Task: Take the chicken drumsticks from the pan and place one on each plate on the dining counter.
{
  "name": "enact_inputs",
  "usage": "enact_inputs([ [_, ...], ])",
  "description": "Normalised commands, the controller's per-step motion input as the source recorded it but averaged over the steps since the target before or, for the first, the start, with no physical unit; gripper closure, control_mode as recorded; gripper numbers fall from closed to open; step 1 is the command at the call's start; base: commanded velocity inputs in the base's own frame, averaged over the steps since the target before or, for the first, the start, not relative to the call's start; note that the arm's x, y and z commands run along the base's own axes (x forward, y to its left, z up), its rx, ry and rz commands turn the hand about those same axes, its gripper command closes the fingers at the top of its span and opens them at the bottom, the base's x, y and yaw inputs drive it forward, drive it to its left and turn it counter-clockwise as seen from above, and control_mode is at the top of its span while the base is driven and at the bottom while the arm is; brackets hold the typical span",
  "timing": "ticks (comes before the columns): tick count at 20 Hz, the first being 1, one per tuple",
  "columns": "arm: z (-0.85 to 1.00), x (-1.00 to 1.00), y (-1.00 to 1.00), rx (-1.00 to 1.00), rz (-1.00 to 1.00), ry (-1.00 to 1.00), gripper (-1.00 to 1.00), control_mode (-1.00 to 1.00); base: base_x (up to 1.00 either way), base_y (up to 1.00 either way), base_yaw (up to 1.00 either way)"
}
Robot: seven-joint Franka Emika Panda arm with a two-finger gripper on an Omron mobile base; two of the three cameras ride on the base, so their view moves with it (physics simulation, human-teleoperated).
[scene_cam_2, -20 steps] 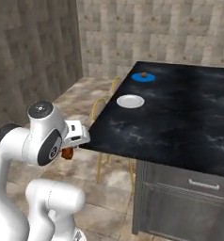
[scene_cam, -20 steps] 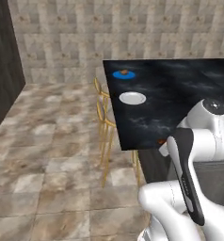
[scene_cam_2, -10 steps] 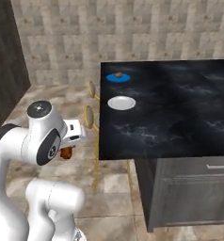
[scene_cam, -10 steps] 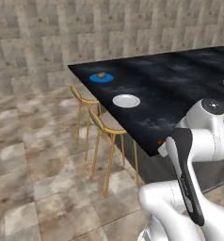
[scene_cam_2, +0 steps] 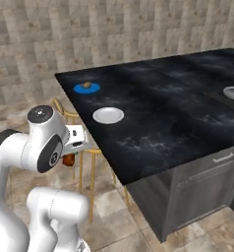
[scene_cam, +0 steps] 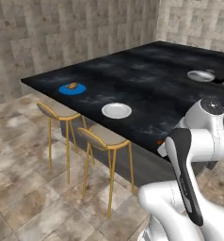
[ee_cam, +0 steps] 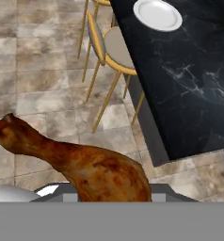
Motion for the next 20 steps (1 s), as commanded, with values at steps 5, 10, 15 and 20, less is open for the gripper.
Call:
enact_inputs([
  [5, 0.0, 0.0, 0.0, 0.0, 0.0, 0.0, 1.0, 1.0, 0.4, 0.8, -0.56],
  [10, 0.0, 0.0, 0.0, 0.0, 0.0, 0.0, 1.0, 1.0, 0.33, 0.61, -0.49],
  [15, 0.0, 0.0, 0.0, 0.0, 0.0, 0.0, 1.0, 1.0, 0.26, 0.54, -0.42],
  [20, 0.0, 0.0, 0.0, 0.0, 0.0, 0.0, 1.0, 1.0, 0.24, 0.45, -0.33],
])
